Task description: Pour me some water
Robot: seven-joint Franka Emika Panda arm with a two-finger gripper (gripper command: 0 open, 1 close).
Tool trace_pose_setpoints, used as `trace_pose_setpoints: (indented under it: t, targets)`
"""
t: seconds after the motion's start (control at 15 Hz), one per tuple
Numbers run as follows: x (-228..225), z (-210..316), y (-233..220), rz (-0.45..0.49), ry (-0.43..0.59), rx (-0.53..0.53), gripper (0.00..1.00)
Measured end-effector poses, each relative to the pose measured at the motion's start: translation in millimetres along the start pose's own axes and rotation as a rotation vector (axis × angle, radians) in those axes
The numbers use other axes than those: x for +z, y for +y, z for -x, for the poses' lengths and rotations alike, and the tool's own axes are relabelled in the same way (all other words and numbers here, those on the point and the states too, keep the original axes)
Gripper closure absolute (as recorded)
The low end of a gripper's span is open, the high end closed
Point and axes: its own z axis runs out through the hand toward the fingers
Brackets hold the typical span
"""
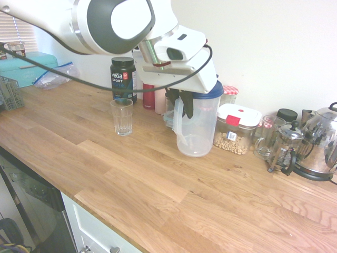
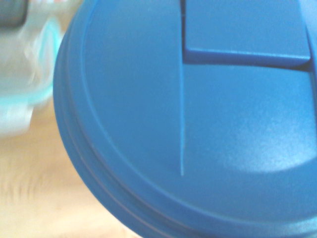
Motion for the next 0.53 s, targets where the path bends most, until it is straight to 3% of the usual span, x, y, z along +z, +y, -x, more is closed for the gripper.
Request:
trace_pose_setpoints:
  t: [0.13,0.53]
  targets:
    - [12.5,8.6,-2.5,-0.014,0.026,0.079,1.0]
    - [46.8,23.7,-8.4,0.059,-0.047,0.078,1.0]
